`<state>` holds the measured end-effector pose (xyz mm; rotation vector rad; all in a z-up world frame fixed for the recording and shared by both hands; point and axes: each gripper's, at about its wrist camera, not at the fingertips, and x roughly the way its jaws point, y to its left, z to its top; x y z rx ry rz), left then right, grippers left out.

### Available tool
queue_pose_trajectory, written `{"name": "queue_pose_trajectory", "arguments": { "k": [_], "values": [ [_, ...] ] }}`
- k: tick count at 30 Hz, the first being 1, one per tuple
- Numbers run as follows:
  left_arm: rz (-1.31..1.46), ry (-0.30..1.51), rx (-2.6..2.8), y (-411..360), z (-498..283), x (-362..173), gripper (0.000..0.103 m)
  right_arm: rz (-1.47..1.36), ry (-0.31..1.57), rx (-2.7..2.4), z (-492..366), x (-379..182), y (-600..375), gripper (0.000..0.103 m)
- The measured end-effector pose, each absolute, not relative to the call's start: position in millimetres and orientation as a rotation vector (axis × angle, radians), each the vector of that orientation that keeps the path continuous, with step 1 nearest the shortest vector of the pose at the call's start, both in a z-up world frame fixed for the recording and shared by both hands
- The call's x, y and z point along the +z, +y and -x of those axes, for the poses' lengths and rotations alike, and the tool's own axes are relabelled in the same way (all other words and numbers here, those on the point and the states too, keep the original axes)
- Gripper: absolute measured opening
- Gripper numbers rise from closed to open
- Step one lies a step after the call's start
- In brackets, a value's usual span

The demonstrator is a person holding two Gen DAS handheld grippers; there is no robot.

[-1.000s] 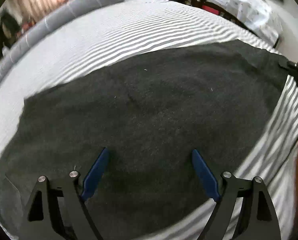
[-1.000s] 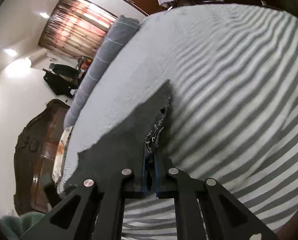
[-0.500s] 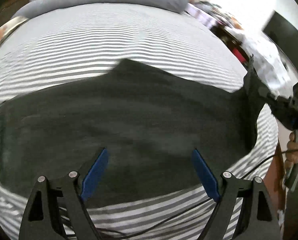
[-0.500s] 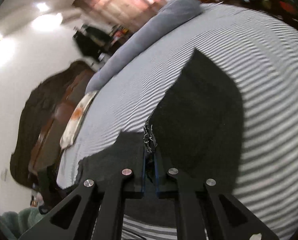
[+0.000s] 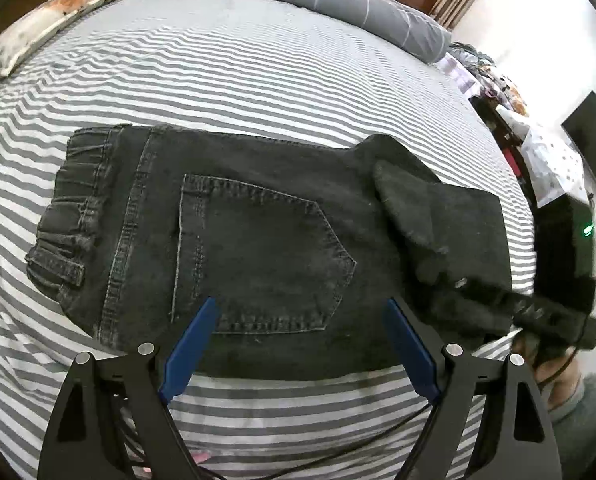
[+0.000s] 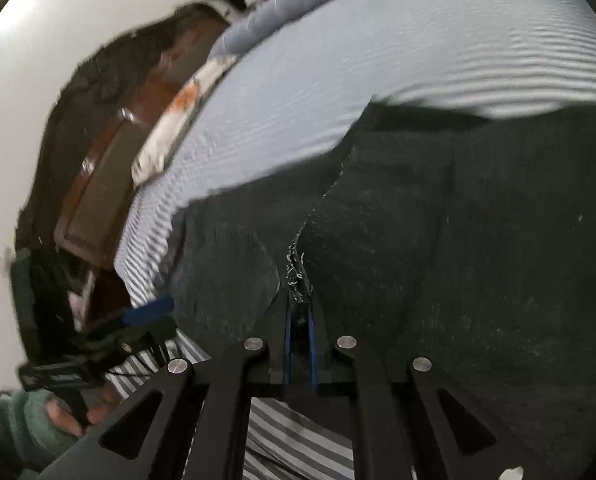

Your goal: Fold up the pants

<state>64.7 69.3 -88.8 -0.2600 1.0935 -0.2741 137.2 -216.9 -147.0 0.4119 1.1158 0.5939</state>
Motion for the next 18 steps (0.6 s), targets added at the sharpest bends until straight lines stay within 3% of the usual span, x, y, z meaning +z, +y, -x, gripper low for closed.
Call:
{"name": "queue_pose_trajectory", "arguments": {
  "k": [2,6,7,11,18],
  "values": [
    [0.270,1.099,-0.288,68,-66,-90,0.086,-0.390,1.137,0.577,-135,-155,-209,0.014],
    [0.296,1.105,-0.332,64,-69,-89,0.086,-0.374,1.144,0.561,-126,-152,-206,0.043],
    [0.310,1.105,-0.348,63,-70,-88,0.086,-0.353,1.129,0.547,-119,-146,-206,0.047],
    [0.393,1.122,-0.389,61,-74,-90,0.086,-0.357,1.089,0.508,-91,-130,-223,0.052],
    [0.444,1.176,-0.441,37,-84,-105,0.086,-0.666,1.092,0.362,-40,-147,-283,0.055]
  ]
}}
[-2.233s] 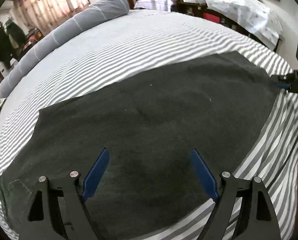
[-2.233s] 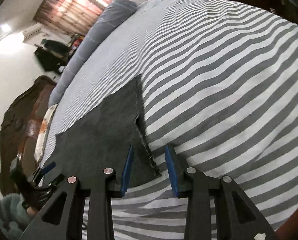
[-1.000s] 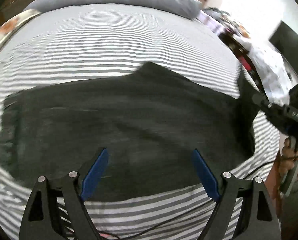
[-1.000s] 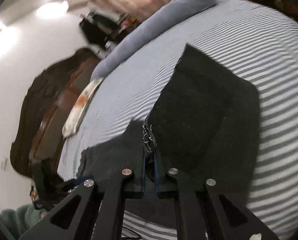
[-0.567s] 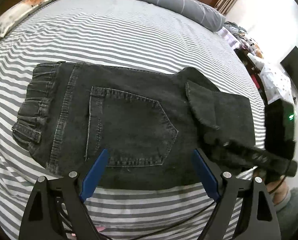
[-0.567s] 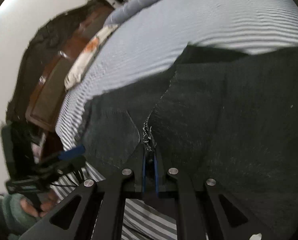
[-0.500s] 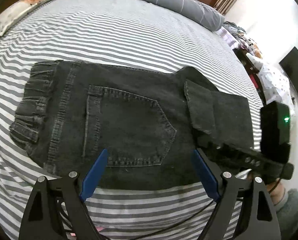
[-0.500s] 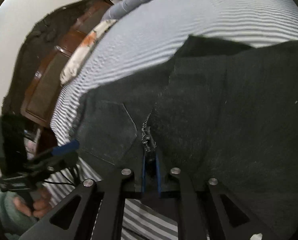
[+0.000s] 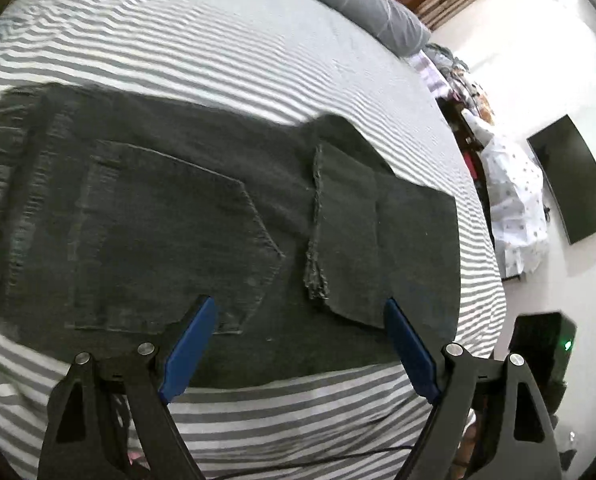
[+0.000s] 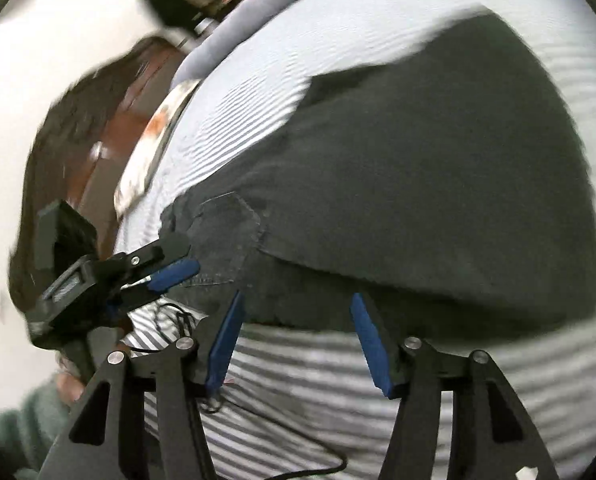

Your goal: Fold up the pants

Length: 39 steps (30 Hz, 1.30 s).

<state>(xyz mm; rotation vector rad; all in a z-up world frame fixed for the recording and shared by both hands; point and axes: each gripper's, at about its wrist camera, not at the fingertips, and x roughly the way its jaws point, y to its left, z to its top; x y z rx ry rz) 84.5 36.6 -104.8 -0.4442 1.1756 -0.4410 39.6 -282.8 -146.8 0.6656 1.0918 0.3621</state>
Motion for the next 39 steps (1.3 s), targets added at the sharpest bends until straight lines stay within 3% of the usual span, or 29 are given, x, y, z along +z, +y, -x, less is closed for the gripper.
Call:
{"name": "queue_pose_trajectory", "arguments": {
  "k": [14,20,22,31,32,36,39],
  "values": [
    [0.387,1.201,-0.436,-10,-106,-124,0.083,-0.957,0.982,0.089,-21,-168,-380,0.056],
    [0.345,1.261,-0.435,-27,-107,-134,0.038,-1.042,0.970,0.060,-19,-177,-397,0.055],
    [0.318,1.263,-0.432,-30,-105,-134,0.012,-1.050,0.973,0.054,-19,-178,-398,0.055],
    [0.293,1.216,-0.401,-27,-84,-124,0.006,-1.001,0.989,0.034,-20,-170,-397,0.055],
    [0.291,1.214,-0.397,-27,-81,-125,0.006,-0.993,0.987,0.032,-19,-168,-397,0.051],
    [0.263,1.212,-0.374,-27,-75,-129,0.006,-0.868,1.019,-0.004,-19,-167,-391,0.020],
    [0.246,1.218,-0.364,-29,-77,-134,0.006,-0.835,1.054,-0.022,-23,-173,-389,0.017]
  ]
}}
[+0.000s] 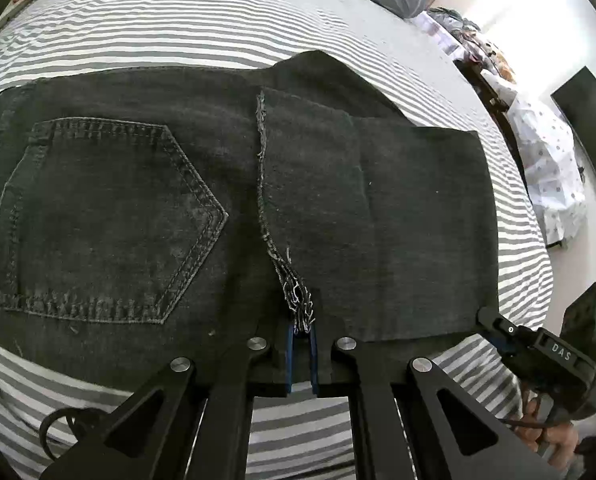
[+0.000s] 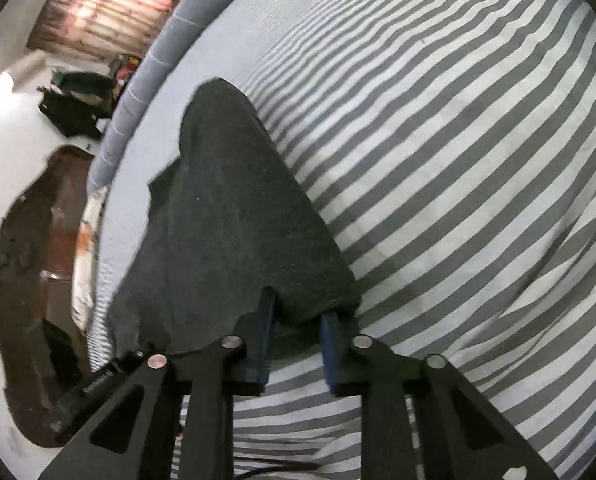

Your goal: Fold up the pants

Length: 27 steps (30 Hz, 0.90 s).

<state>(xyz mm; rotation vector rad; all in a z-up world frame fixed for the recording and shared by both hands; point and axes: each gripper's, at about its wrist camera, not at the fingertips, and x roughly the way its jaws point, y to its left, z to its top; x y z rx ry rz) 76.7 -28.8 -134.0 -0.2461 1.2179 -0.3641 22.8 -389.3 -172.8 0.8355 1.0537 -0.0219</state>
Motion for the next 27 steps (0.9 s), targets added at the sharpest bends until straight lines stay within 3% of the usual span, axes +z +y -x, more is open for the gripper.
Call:
{"name": "queue_pose_trajectory", "arguments": {
  "k": [7,11,17,21,27],
  "values": [
    [0.194,1.223,-0.370,-34,-78,-135,0.011,-0.746,1.124,-0.052,-34,-178,-383,0.019],
    [0.214,1.239,-0.378,-27,-76,-128,0.018,-0.713,1.142,-0.038,-29,-170,-378,0.031],
    [0.149,1.084,-0.382,-22,-62,-91,0.018,-0.633,1.156,0.059,-12,-143,-366,0.033],
    [0.099,0.971,-0.447,-39,-60,-68,0.023,-0.524,1.073,0.106,-20,-109,-357,0.033],
    [0.066,1.022,-0.464,-58,-74,-88,0.025,-0.377,0.953,0.068,-79,-84,-359,0.033]
  ]
}}
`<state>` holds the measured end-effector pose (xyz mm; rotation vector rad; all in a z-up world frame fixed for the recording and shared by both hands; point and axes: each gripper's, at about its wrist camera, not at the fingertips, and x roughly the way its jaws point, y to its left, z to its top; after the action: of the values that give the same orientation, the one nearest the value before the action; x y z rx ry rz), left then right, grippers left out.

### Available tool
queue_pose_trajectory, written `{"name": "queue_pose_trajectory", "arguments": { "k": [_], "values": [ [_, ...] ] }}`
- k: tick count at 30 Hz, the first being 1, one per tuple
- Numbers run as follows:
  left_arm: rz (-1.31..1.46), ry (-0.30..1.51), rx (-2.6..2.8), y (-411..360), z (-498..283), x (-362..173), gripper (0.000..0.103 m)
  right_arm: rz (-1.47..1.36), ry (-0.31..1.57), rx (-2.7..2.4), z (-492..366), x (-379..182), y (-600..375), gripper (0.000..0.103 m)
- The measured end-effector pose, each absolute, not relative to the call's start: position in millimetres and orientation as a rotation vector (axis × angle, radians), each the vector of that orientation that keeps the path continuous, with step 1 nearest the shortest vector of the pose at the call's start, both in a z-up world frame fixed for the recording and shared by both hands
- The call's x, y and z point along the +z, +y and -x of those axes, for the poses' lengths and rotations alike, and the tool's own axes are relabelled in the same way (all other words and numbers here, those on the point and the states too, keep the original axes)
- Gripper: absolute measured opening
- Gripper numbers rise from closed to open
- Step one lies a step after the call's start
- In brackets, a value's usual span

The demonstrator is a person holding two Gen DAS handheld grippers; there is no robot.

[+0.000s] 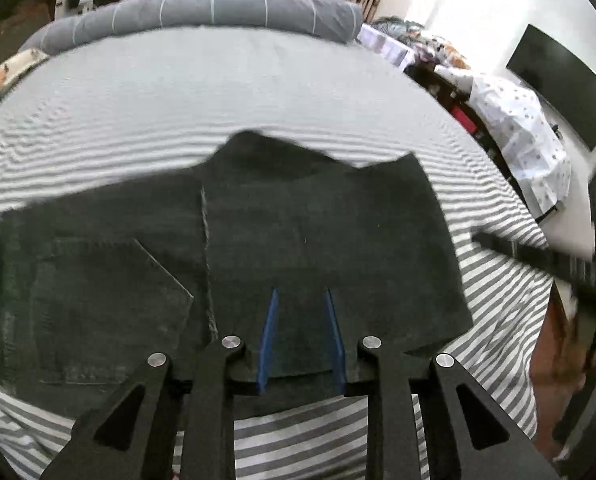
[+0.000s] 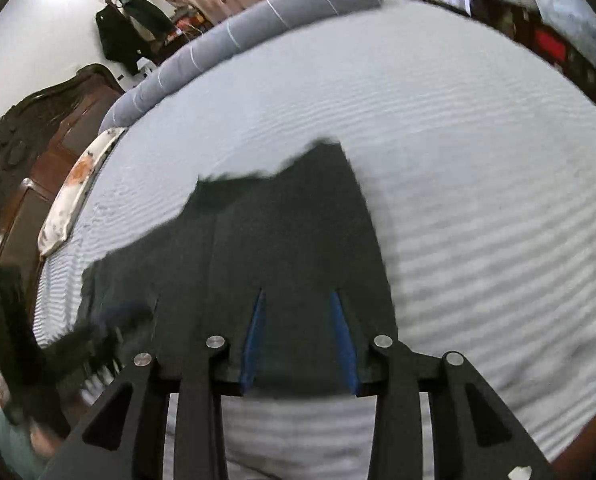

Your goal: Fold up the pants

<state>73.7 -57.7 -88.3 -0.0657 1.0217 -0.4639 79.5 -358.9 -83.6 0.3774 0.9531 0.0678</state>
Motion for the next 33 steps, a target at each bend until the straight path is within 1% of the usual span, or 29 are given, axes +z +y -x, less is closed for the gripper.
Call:
{"name": "queue_pose_trajectory", "arguments": {
  "k": [5,8,12,13,16,22,33],
  "values": [
    [0.029,1.075,-0.427,-58,-80,-113,0.025,-0.277,0.950,0.036,-129,-89,-358,0.033],
    [0.040,1.116,-0.414,-55,-85,-127,0.025,-0.240,0.974,0.013,-155,-103,-357,0.033],
    [0.040,1.108,-0.429,-54,-86,-132,0.025,-0.177,1.015,-0.040,-183,-126,-358,0.032],
    [0.035,1.105,-0.431,-55,-86,-133,0.025,-0.164,1.026,-0.054,-188,-132,-358,0.028],
    [0.023,1.094,-0.436,-55,-84,-135,0.025,-0.167,1.019,-0.063,-195,-138,-361,0.028],
    [0.027,1.094,-0.438,-54,-83,-135,0.025,-0.157,1.041,-0.055,-180,-135,-360,0.028],
    [-0.013,1.095,-0.424,-53,-72,-132,0.026,-0.184,1.098,-0.021,-72,-138,-352,0.028]
  ]
}}
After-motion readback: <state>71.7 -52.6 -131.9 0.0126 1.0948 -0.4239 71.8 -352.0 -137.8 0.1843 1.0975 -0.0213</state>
